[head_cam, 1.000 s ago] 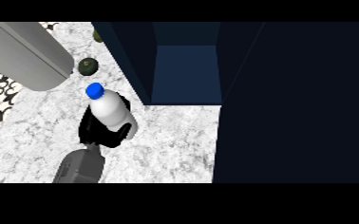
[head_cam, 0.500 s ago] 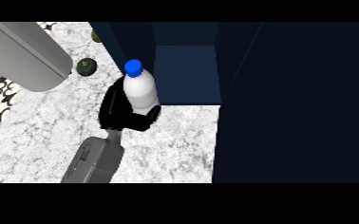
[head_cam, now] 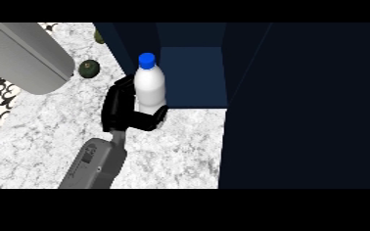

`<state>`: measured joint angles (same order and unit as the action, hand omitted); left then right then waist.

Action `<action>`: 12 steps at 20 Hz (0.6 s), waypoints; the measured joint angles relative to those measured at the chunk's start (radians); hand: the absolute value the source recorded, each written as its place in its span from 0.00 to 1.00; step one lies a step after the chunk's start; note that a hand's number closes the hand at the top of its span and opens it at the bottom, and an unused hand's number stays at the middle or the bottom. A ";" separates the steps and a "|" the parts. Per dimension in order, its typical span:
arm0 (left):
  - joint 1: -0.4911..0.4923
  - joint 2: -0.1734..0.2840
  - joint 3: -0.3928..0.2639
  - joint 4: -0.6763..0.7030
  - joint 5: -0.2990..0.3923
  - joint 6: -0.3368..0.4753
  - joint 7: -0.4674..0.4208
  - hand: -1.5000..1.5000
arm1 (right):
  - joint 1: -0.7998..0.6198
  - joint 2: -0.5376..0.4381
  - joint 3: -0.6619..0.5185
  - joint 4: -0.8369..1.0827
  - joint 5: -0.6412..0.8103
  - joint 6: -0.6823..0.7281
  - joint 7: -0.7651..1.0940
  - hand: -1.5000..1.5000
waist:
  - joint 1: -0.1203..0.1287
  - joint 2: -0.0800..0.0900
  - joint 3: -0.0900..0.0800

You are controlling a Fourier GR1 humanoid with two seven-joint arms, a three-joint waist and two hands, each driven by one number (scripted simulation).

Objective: Pick up the bottled water, place it into the cabinet and close the cabinet

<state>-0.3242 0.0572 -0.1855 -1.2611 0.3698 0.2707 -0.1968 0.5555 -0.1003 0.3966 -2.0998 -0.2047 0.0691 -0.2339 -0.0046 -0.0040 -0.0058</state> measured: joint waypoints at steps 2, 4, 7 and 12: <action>-0.002 0.005 0.001 0.006 -0.022 0.035 -0.017 1.00 | -0.002 -0.004 0.005 0.002 -0.002 0.008 -0.001 0.00 | -0.008 -0.001 0.000; -0.003 0.013 -0.002 0.001 -0.040 0.065 -0.009 1.00 | -0.015 0.003 0.014 0.013 0.005 0.005 -0.001 0.00 | -0.014 -0.001 -0.001; -0.002 0.015 -0.005 -0.005 -0.069 0.122 -0.002 1.00 | -0.021 0.003 0.022 0.014 0.008 0.008 0.001 0.00 | -0.022 -0.002 -0.001; 0.005 0.025 -0.015 -0.021 -0.118 0.220 0.016 1.00 | -0.039 -0.001 0.019 0.016 -0.009 0.020 0.013 0.00 | -0.039 -0.002 -0.001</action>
<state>-0.3189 0.0821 -0.2004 -1.2819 0.2514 0.4903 -0.1810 0.5169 -0.1016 0.4161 -2.0833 -0.2136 0.0888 -0.2211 -0.0440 -0.0060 -0.0064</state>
